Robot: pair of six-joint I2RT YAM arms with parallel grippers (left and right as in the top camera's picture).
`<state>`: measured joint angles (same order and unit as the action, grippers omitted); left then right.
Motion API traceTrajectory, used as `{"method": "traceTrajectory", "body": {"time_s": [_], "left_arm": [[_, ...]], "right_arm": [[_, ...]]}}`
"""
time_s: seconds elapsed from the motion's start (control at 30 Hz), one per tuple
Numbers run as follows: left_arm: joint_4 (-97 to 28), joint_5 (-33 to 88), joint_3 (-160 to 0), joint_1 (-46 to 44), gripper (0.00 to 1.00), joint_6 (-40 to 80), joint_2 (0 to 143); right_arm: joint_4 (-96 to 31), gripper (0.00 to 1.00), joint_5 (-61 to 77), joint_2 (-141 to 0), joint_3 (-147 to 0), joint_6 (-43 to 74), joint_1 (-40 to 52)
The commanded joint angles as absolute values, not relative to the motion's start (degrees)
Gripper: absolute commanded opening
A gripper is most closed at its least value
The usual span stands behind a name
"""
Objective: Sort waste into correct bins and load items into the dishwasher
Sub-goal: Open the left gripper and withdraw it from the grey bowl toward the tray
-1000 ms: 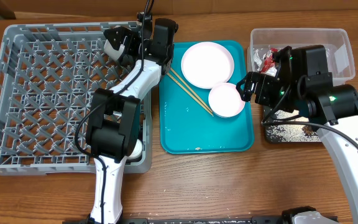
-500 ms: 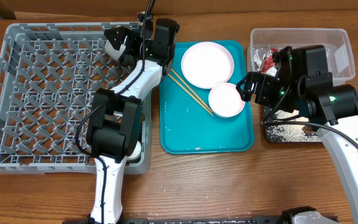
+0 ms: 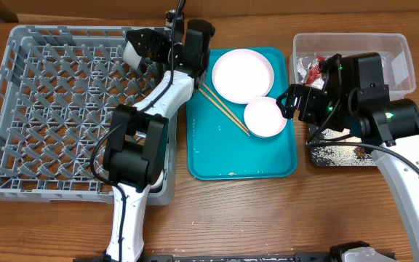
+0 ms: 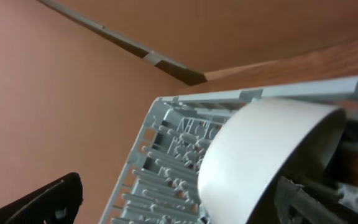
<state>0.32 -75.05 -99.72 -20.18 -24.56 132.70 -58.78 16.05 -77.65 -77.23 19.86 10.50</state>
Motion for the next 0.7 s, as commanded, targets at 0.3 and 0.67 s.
{"method": "traceTrajectory", "body": {"time_s": [0.3, 0.67], "left_arm": [[-5.37, -68.9, -99.29, -24.45, 1.0, -18.59, 133.03], [-13.85, -57.25, -99.29, -24.88, 1.0, -9.72, 127.7]], "right_arm": [[-58.61, 1.0, 15.46, -77.47, -77.21, 19.68, 10.44], [-58.61, 1.0, 15.46, -77.47, -77.21, 19.68, 10.44]]}}
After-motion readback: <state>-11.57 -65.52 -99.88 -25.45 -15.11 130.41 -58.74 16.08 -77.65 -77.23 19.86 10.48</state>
